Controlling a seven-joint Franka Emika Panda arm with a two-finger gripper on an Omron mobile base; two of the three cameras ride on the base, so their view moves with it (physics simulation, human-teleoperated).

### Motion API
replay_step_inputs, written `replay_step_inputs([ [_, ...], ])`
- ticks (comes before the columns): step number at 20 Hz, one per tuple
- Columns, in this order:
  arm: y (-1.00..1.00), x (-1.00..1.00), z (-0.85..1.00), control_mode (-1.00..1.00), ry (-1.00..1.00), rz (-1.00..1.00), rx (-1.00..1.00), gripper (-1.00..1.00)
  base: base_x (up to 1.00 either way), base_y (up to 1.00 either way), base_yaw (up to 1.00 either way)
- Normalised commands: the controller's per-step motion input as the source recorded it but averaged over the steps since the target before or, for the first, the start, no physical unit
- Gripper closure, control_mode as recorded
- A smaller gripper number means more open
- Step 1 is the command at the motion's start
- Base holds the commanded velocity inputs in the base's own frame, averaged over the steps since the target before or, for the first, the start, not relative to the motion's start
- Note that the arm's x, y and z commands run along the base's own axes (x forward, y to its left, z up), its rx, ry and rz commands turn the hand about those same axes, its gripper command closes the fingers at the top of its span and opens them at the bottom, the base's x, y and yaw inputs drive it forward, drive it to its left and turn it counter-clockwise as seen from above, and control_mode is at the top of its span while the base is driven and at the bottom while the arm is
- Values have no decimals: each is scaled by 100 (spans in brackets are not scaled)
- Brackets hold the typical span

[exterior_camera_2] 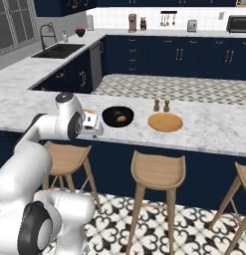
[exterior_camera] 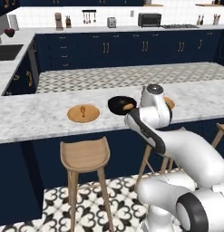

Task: Pick the chicken drumstick and potato from their plates and place them in the bowl. Then put the bowl in the fridge.

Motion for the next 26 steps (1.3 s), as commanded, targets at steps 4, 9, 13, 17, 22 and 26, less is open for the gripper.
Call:
replay_step_inputs([
  [4,0,0,0,100,0,0,0,-100,79,97,-6],
  [9,0,0,0,100,0,0,0,-100,100,11,0],
  [13,0,0,0,100,0,0,0,-100,100,6,0],
  [17,43,100,-12,-100,0,0,13,-100,0,0,0],
  [22,68,100,-74,-100,2,0,12,-100,0,0,0],
  [26,30,100,-56,-100,5,-4,-7,-100,0,0,0],
])
